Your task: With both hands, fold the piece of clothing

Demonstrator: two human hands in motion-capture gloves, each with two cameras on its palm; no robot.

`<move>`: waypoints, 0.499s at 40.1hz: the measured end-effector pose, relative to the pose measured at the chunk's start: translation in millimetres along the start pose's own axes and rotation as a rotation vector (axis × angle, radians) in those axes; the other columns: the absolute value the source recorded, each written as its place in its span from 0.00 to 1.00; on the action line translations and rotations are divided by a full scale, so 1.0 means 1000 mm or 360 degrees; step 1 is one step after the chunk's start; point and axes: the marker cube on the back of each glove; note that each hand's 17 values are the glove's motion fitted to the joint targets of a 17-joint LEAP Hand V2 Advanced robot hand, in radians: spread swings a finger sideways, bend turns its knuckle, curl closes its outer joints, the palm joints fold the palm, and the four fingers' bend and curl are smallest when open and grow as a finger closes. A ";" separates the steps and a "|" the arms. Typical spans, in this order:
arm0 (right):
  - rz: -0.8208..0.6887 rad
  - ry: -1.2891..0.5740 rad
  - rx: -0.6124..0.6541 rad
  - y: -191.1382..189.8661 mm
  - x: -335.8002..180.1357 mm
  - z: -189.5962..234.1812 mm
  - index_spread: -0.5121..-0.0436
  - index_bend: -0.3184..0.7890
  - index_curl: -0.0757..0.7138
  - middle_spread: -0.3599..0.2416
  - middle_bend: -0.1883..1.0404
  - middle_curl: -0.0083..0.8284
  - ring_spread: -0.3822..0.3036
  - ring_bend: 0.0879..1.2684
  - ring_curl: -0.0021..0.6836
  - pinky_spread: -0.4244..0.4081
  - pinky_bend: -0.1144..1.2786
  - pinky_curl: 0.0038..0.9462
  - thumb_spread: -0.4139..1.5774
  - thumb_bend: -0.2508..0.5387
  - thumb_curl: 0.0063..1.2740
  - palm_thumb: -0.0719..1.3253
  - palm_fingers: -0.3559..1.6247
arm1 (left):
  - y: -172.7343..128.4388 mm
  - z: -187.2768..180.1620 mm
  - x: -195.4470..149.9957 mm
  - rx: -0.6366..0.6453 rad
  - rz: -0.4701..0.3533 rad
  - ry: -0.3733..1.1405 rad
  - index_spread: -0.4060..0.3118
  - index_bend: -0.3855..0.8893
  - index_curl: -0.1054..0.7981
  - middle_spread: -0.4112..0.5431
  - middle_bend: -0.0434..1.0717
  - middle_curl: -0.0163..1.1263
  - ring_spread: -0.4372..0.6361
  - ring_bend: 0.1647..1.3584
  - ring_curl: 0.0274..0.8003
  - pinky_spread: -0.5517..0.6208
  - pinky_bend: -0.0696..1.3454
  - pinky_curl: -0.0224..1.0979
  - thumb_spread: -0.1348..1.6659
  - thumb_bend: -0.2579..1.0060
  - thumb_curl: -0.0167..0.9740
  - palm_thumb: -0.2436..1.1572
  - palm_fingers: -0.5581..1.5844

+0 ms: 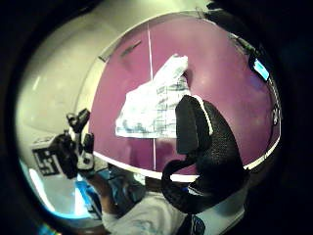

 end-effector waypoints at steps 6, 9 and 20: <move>0.0012 0.0027 0.0005 0.000 -0.003 0.003 0.28 0.44 0.46 0.41 0.33 0.47 0.55 0.14 0.42 0.77 0.36 0.33 0.87 0.30 0.25 0.50 0.37 | 0.014 0.005 0.009 -0.0170 0.0009 0.0075 0.35 0.43 0.53 0.31 0.18 0.33 0.43 0.29 0.40 0.76 0.19 0.30 0.90 0.34 0.31 0.45 0.55; 0.0024 0.0020 0.0016 0.001 -0.003 -0.001 0.28 0.43 0.47 0.41 0.33 0.47 0.55 0.13 0.42 0.78 0.35 0.33 0.87 0.30 0.25 0.50 0.37 | 0.015 0.004 0.012 -0.0179 0.0025 0.0096 0.35 0.43 0.53 0.31 0.19 0.33 0.43 0.29 0.40 0.76 0.18 0.30 0.90 0.34 0.31 0.45 0.55; 0.0021 0.0002 0.0012 -0.002 0.000 0.002 0.28 0.42 0.47 0.43 0.31 0.46 0.57 0.13 0.43 0.79 0.33 0.33 0.87 0.30 0.24 0.49 0.38 | 0.016 -0.003 0.019 -0.0179 0.0053 0.0119 0.35 0.43 0.53 0.31 0.19 0.32 0.44 0.29 0.40 0.76 0.18 0.31 0.90 0.33 0.32 0.45 0.55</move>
